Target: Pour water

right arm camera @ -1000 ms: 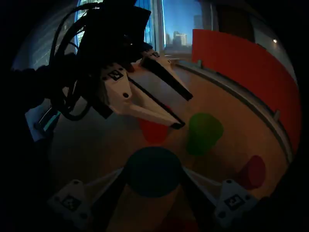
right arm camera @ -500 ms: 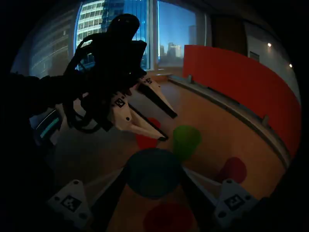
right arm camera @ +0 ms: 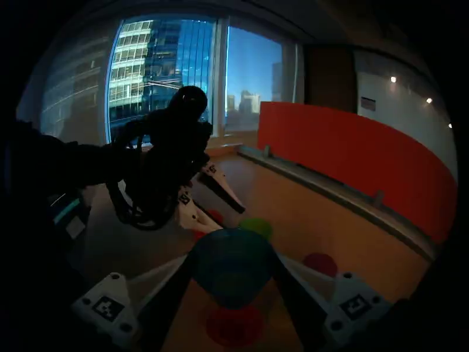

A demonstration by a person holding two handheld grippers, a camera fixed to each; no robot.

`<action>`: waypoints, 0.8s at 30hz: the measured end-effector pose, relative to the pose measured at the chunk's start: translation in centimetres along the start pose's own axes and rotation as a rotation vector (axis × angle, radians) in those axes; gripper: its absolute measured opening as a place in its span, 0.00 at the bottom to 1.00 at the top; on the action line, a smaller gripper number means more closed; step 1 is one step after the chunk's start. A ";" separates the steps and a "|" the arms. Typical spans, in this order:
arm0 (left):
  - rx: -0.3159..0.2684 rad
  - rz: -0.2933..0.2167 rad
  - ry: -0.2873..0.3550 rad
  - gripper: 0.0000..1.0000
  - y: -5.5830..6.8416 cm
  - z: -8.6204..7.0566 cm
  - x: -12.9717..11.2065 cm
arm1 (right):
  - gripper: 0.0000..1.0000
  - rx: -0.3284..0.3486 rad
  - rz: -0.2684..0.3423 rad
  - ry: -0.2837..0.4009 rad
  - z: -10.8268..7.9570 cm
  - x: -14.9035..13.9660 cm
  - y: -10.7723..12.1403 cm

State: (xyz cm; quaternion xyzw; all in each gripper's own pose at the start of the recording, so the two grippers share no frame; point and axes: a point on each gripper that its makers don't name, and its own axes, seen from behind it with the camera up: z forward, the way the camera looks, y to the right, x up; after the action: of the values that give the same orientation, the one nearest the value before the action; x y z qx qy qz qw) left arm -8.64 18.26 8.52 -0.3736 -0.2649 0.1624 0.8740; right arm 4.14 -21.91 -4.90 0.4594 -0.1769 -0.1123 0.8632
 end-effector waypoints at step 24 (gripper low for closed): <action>0.003 -0.026 -0.011 0.93 -0.2 3.6 -0.3 | 0.92 -0.137 0.019 0.131 -5.7 3.1 3.4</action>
State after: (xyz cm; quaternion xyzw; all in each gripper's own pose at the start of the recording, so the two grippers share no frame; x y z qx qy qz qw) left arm -10.97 20.07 10.66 -0.3680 -0.2744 0.1536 0.8750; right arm 9.41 -16.83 -4.36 0.4038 -0.1164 -0.0859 0.9033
